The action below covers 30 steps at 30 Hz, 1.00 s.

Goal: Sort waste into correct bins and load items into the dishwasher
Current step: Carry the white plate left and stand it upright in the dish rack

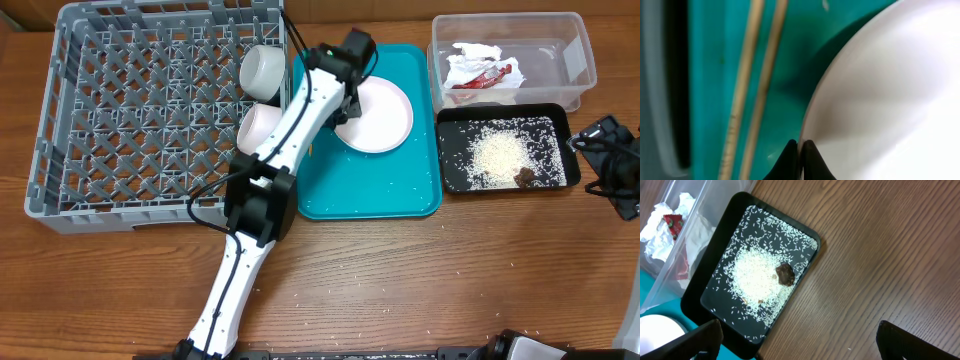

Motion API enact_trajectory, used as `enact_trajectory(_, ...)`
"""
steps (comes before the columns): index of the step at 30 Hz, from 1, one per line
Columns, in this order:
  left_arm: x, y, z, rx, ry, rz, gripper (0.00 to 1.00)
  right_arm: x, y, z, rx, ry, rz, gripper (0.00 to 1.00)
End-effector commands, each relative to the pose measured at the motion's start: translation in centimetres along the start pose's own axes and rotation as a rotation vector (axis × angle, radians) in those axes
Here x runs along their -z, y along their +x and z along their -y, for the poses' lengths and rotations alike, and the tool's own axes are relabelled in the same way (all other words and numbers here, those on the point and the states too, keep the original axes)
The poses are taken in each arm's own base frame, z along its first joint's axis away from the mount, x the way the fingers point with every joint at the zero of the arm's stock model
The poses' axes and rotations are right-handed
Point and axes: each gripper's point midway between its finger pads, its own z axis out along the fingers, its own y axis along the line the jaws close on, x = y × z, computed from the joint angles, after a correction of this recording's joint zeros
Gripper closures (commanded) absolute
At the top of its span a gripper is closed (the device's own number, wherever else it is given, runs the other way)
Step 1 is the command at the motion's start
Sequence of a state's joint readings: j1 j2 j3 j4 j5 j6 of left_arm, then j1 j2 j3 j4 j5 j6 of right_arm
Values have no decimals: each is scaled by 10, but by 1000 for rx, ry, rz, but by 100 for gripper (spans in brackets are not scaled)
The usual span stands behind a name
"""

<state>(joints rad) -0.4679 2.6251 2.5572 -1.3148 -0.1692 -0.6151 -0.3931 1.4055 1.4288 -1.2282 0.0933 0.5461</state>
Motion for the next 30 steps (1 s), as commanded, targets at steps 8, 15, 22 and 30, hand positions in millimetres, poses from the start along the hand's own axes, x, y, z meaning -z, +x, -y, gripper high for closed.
enact_trajectory(8, 252, -93, -114, -171, -410, 622, 96, 4, -6, 0, -9, 0, 21, 0)
enact_trajectory(15, 277, -109, -215, -56, -841, 632, 96, 4, -6, 0, -9, 0, 21, 0)
enact_trajectory(22, 252, -121, -285, 120, -903, 579, 96, 4, -6, 0, -9, 0, 21, 0)
enact_trajectory(30, 200, -131, -273, 49, -942, 511, 96, 4, -6, 0, -9, 0, 21, 0)
